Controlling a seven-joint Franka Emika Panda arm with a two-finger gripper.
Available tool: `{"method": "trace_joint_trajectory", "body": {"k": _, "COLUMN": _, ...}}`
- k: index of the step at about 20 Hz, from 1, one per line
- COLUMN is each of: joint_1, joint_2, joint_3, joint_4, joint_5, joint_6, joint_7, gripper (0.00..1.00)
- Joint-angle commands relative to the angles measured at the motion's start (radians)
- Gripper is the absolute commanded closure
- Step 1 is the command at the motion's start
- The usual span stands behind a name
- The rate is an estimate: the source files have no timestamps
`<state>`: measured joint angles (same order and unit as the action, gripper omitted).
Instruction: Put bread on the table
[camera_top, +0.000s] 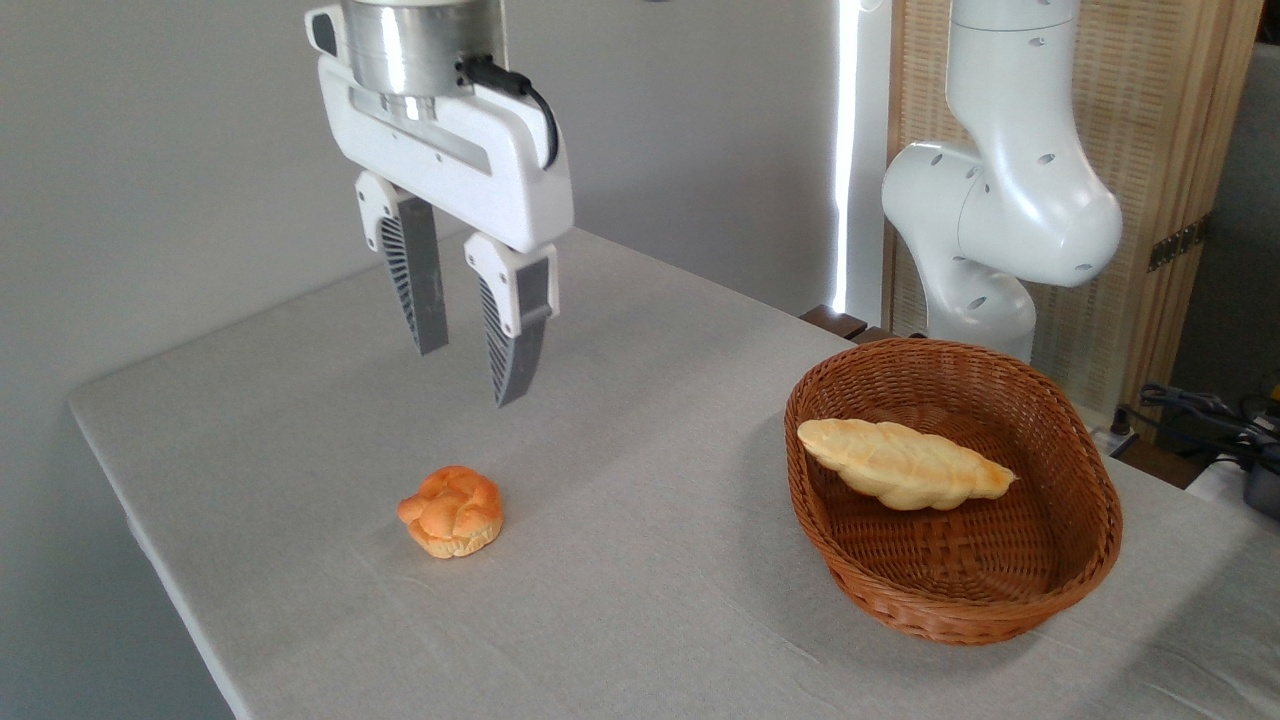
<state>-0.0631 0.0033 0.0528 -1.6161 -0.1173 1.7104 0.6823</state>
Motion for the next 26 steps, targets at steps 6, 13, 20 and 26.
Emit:
{"method": "trace_joint_trajectory", "body": {"k": 6, "joint_1": -0.029, "joint_2": -0.051, "joint_3": 0.022, "joint_4": -0.058, "joint_5": 0.093, "joint_6": -0.063, "joint_7": -0.006, "gripper": 0.00}}
{"method": "trace_joint_trajectory", "body": {"k": 13, "joint_1": -0.024, "joint_2": -0.034, "joint_3": 0.015, "joint_4": -0.015, "joint_5": 0.094, "joint_6": -0.063, "joint_7": 0.003, "gripper": 0.00}}
{"method": "trace_joint_trajectory", "body": {"k": 20, "joint_1": -0.026, "joint_2": 0.000, "joint_3": 0.007, "joint_4": 0.024, "joint_5": 0.096, "joint_6": -0.075, "joint_7": 0.000, "gripper": 0.00}}
{"method": "trace_joint_trajectory", "body": {"k": 26, "joint_1": -0.026, "joint_2": 0.017, "joint_3": 0.004, "joint_4": 0.045, "joint_5": 0.094, "joint_6": -0.097, "joint_7": 0.003, "gripper": 0.00}}
